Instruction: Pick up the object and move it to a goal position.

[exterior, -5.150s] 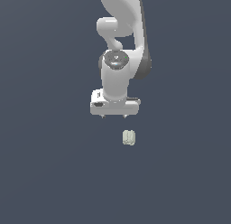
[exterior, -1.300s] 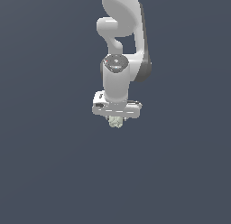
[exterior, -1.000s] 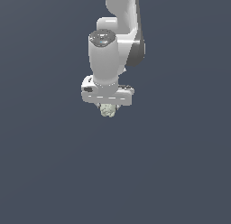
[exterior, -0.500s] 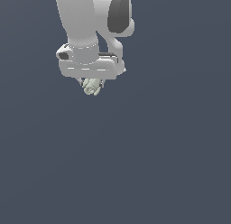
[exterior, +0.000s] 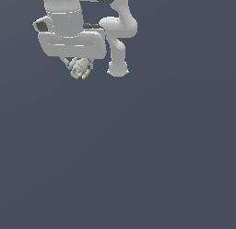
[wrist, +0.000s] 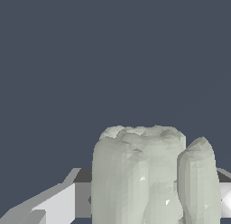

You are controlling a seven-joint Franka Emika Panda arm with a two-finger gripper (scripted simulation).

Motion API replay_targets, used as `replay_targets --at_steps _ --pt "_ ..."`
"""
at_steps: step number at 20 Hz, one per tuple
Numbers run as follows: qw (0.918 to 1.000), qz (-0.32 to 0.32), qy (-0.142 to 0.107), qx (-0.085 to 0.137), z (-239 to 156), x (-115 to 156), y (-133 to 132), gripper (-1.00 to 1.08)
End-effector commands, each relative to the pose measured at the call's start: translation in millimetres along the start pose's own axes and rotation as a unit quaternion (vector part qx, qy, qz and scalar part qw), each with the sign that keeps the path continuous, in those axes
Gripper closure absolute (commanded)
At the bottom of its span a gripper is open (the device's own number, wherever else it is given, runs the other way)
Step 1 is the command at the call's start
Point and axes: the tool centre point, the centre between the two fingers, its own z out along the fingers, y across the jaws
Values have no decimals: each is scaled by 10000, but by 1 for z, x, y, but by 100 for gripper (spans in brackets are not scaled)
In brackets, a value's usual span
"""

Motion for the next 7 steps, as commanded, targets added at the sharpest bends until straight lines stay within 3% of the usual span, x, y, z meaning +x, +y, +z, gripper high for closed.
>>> replay_targets --at_steps 1,7 --pt "10000 -5 -7 -1 -10 -3 7 108" --pt "10000 -6 -7 -5 -19 -4 13 108"
